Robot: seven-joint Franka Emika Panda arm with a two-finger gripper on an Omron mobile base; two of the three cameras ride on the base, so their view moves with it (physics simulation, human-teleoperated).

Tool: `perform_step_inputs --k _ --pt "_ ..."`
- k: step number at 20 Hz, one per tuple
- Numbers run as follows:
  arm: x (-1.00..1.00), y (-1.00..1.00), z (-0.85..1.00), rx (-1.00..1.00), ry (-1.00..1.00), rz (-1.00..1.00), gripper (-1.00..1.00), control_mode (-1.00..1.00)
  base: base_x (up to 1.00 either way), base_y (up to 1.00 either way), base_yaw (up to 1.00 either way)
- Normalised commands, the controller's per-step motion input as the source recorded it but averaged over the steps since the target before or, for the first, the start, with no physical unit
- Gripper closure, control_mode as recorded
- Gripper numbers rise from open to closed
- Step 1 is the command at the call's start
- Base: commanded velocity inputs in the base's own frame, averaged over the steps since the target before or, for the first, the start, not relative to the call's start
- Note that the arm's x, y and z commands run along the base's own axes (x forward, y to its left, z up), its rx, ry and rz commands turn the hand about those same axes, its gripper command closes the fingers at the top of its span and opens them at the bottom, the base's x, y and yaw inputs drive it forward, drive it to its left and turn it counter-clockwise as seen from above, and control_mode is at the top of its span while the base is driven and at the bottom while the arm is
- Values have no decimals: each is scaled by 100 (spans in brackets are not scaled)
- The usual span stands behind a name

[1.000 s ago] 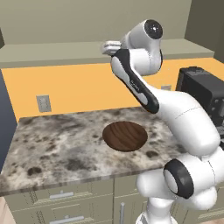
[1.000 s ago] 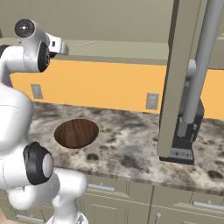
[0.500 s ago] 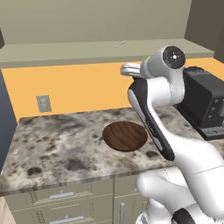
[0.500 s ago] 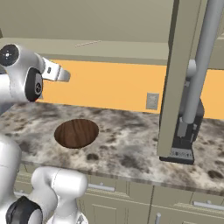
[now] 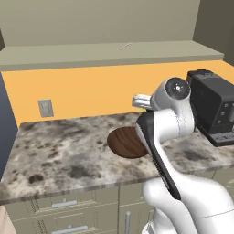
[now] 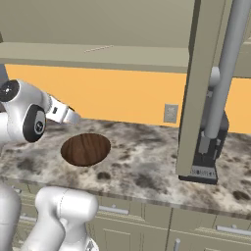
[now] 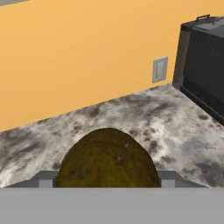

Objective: Pick the avocado from the cabinet and place it in the bowl. Then pick the bowl and place it in the sink. Then turn on the sink facuet.

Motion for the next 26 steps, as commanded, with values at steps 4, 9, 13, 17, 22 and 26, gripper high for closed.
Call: perform_step_inputs --k 4,9,13,17,22,26 --pt "36 0 -100 1 14 0 100 -100 0 0 0" --pt "38 0 -87 2 15 0 100 -100 0 0 0" --pt "36 1 -74 1 12 0 100 -100 0 0 0" --pt "21 8 -56 0 8 0 100 -100 0 0 0" --pt "63 20 -48 0 8 2 100 -100 0 0 0" --pt "59 3 -23 0 6 4 100 -100 0 0 0"
